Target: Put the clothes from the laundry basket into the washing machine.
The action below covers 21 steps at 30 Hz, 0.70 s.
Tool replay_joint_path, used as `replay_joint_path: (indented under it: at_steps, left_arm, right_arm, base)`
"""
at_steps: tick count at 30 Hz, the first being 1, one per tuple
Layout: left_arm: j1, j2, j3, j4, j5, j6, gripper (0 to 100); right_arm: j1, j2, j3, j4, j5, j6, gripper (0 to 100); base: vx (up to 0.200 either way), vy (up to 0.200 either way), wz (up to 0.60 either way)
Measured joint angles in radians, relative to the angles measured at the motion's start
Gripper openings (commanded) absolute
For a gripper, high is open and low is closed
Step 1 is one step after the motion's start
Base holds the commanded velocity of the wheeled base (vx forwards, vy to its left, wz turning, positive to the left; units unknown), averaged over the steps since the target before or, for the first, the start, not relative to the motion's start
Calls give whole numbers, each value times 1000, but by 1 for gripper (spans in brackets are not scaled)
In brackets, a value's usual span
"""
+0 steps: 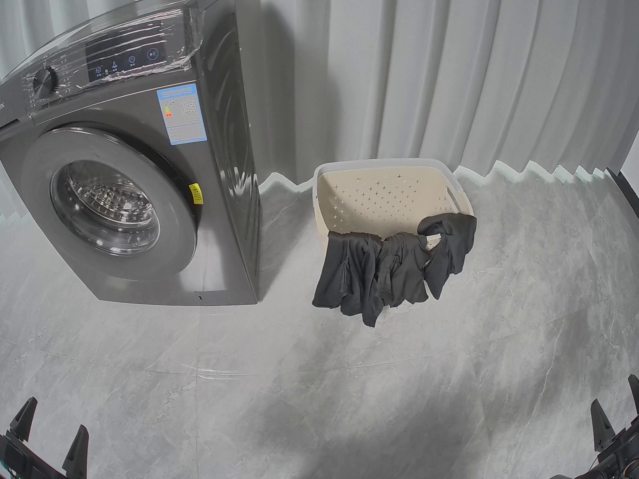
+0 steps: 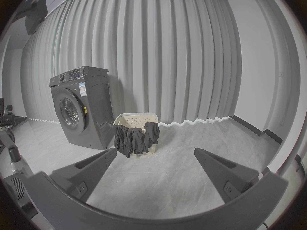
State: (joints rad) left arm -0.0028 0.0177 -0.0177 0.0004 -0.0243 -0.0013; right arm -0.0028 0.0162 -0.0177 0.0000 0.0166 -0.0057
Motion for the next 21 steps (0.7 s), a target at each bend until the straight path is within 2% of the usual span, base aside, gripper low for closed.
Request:
replay_joint_path:
  at_steps: [7,16,21]
  left_arm:
    - [0,0,0,0,0,0,100]
    - [0,0,0,0,0,1,100]
    - [-1,0,0,0,0,0,100]
  right_arm:
    - [0,0,0,0,0,0,100]
    - [1,0,0,0,0,0,100]
    - [0,0,0,0,0,0,100]
  base:
    - [0,-200,0]
    - [0,0,0]
    - [200,0,0]
